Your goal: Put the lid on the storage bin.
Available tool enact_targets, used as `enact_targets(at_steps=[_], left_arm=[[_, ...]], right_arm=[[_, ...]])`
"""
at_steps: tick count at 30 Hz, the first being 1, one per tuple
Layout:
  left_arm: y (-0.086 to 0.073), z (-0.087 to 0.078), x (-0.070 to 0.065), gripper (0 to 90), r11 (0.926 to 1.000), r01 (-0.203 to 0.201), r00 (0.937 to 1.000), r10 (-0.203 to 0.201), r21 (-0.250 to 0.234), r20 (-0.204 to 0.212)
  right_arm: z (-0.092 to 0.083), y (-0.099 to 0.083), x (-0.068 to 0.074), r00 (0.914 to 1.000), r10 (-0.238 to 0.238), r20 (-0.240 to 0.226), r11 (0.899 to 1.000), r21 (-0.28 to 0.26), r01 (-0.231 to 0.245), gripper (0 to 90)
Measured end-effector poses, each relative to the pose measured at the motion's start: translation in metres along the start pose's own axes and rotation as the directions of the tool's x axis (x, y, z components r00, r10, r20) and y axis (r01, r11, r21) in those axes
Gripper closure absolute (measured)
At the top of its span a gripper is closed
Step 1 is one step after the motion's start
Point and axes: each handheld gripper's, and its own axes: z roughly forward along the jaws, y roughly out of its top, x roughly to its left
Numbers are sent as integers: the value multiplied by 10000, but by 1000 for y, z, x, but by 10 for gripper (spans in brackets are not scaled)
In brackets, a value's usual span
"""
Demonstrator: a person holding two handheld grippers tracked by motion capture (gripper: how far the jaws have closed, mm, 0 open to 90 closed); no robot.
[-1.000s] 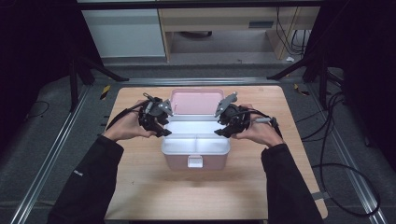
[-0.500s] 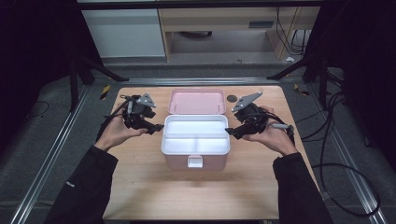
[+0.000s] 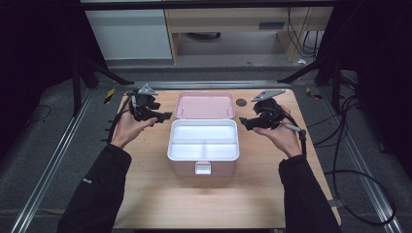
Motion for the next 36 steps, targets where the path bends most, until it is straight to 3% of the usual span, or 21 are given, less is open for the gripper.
enact_targets(at_steps=[5, 7, 9, 12, 14, 16, 21, 29, 36], left_arm=[[3, 14, 7, 379, 9972, 504, 9987, -497, -546, 147], [4, 21, 8, 405, 9963, 421, 9991, -423, -751, -7], [6, 25, 8, 406, 9972, 408, 9992, -408, -631, 9], [9, 31, 7, 410, 9968, 45, 9999, -55, -794, -132], [12, 34, 6, 446, 9949, -83, 9999, 75, -1002, -82], [15, 38, 5, 459, 9954, -210, 9997, 195, -934, -176], [13, 49, 8, 492, 9982, 153, 9999, -155, -576, -25], [10, 73, 9, 504, 9992, 328, 9994, -325, -246, 128], [5, 88, 10, 477, 9997, 236, 9996, -234, 117, -171]], right_arm=[[15, 4, -5, 9985, 527, 146, 9982, -282, -523, 261], [21, 5, -7, 9974, 710, 114, 9968, -363, -706, 260], [29, 7, -11, 9952, 968, 149, 9942, -491, -960, 264], [40, 10, -16, 9917, 1286, 47, 9907, -458, -1283, 262], [46, 13, -16, 9925, 1225, 62, 9914, -466, -1220, 271], [53, 17, -16, 9932, 1163, 33, 9920, -505, -1159, 282], [72, 15, -21, 9892, 1465, -32, 9880, -479, -1465, 303], [93, 7, -26, 9866, 1628, -139, 9866, -106, -1630, 345], [107, 5, -21, 9873, 1556, -333, 9877, 176, -1551, 389]])
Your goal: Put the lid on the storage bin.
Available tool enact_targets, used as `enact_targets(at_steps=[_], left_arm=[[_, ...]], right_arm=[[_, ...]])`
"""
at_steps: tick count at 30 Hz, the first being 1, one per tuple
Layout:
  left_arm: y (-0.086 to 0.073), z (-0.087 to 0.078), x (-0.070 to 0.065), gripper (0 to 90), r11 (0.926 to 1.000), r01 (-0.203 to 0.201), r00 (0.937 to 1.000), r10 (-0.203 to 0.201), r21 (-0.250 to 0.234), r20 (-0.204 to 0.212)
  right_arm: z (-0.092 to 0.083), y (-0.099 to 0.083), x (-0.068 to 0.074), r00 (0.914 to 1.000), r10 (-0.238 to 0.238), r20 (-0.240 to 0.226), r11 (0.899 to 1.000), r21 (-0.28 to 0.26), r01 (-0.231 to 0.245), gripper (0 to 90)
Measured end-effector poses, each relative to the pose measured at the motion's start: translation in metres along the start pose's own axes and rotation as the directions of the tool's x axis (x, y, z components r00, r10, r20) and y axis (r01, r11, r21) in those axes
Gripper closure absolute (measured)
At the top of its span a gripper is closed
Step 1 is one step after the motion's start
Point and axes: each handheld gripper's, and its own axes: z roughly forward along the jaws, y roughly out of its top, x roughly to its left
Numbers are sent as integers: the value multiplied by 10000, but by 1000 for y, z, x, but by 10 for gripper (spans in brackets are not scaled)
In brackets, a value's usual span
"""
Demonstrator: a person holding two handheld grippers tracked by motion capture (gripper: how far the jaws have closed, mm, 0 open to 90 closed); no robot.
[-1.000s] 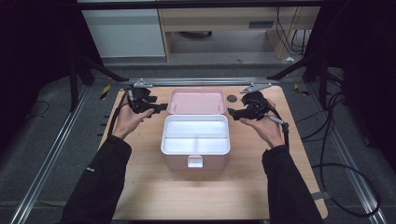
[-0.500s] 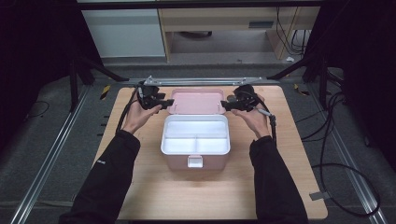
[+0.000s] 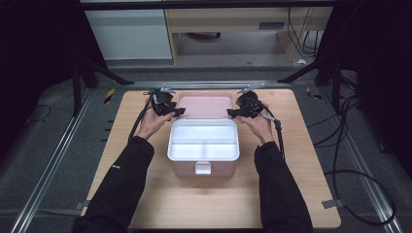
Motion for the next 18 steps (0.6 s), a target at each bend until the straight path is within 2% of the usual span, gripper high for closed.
enact_targets(at_steps=[4, 7, 8, 13, 18], left_arm=[[-2, 3, 3, 469, 9998, 130, 9999, -131, 138, 71], [-4, 7, 4, 440, 9996, 196, 9994, -202, 214, 275], [-5, 8, 4, 417, 9995, 231, 9992, -237, 194, 331], [-5, 9, 5, 408, 9995, 288, 9985, -295, 147, 468], [-6, 12, 6, 368, 9985, 542, 9963, -544, 49, 672]], right_arm=[[7, -1, 1, 9999, 67, -102, 9999, 81, -66, 401], [12, -2, 1, 9997, 105, -219, 9999, 127, -102, 402], [13, -2, 1, 9995, 137, -275, 9998, 127, -134, 399], [18, -3, 2, 9987, 184, -485, 9998, 125, -178, 400], [21, -3, 0, 9967, 478, -650, 9988, 135, -470, 397]])
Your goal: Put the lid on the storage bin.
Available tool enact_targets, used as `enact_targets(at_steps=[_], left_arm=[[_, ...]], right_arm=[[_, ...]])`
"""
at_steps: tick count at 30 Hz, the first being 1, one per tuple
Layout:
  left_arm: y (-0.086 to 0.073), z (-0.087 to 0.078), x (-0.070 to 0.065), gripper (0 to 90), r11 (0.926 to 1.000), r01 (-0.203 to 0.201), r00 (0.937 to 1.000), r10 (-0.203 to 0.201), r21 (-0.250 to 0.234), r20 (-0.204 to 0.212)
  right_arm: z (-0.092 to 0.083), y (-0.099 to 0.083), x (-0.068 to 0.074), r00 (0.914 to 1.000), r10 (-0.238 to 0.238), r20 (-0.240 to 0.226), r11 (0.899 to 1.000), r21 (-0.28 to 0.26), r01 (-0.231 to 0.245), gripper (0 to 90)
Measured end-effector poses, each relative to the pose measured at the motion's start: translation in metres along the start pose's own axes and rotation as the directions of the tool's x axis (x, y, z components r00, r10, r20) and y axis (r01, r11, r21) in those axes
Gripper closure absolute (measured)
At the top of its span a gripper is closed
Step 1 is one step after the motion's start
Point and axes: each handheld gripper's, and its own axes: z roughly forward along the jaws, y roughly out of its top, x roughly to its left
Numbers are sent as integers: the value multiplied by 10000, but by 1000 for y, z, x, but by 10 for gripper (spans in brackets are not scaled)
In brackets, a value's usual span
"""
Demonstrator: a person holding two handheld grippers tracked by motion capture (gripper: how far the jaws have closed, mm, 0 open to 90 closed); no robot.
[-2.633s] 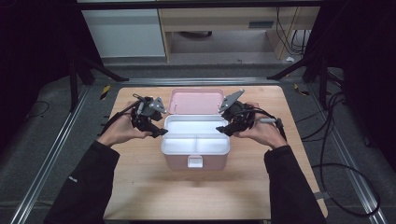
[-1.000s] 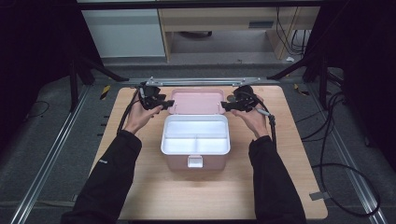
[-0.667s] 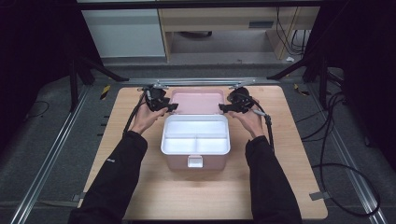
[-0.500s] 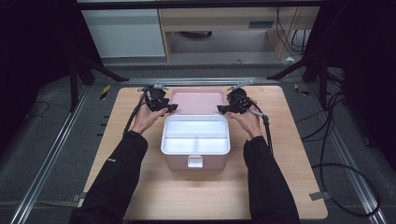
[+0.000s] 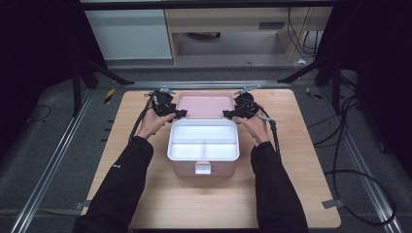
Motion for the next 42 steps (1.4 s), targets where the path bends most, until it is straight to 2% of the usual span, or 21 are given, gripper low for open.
enact_targets(at_steps=[5, 8, 14, 18, 28, 32, 38, 42], left_arm=[[1, -4, 0, 381, 10000, 8, 10000, -8, -28, 81], [2, -7, -2, 386, 9999, -67, 10000, 68, -91, 55], [8, -22, -4, 406, 9974, 1, 10000, 1, -726, 40], [11, -32, -4, 424, 9936, -84, 9999, 93, -1129, 77], [18, -49, -10, 438, 9825, -306, 9995, 324, -1839, 67], [24, -56, -11, 439, 9802, -352, 9993, 369, -1949, 48], [30, -67, -20, 439, 9796, -977, 9951, 934, -1756, -323], [30, -75, -25, 445, 9778, -1167, 9930, 1120, -1741, -367]], right_arm=[[-2, 0, 1, 9997, -224, 92, 9997, -130, 225, 418], [-6, 2, -1, 9999, -122, 18, 9994, -315, 122, 435], [-16, 6, 2, 9999, -126, 66, 9956, -931, 132, 448], [-25, 10, 3, 9998, -163, 61, 9910, -1330, 170, 455], [-44, 26, 9, 9982, -394, 462, 9767, -2091, 482, 449], [-50, 29, 10, 9978, -457, 485, 9707, -2338, 558, 452], [-60, 31, 13, 9969, -583, 531, 9638, -2574, 701, 459], [-69, 32, 16, 9958, -735, 537, 9608, -2638, 851, 466]])
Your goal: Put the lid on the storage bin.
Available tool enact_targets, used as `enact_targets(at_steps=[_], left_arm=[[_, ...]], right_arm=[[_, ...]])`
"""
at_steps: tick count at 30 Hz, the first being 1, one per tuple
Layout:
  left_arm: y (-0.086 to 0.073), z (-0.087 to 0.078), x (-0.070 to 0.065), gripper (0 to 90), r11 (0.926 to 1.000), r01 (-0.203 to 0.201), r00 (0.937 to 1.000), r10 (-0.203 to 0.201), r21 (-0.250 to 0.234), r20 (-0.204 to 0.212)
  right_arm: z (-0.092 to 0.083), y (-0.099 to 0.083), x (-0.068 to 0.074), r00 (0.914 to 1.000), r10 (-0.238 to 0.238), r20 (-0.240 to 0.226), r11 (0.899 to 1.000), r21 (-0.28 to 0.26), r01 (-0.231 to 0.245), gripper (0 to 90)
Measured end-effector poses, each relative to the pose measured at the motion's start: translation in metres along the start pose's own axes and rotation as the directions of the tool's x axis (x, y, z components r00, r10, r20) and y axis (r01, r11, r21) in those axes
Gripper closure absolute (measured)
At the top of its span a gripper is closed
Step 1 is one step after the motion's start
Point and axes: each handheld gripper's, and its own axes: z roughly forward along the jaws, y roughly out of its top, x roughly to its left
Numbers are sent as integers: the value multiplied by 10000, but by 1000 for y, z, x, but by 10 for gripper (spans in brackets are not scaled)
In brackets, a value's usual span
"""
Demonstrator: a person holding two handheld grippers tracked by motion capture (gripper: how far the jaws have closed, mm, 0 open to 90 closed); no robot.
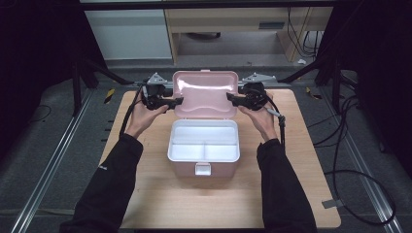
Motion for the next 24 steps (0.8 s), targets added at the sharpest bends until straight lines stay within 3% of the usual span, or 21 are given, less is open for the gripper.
enact_targets(at_steps=[8, 16, 24], left_arm=[[6, -14, -4, 457, 9997, -124, 9999, 123, -212, -53], [6, -25, -14, 468, 9979, -647, 9977, 646, -69, -205], [-2, -35, -20, 512, 9976, -634, 9979, 631, -276, -144]], right_arm=[[-12, 6, 7, 9997, -253, 11, 9996, -112, 253, 470], [-24, 8, 14, 9982, -595, 62, 9982, 1, 595, 482], [-36, 11, 23, 9960, -879, 169, 9961, 139, 877, 492]])
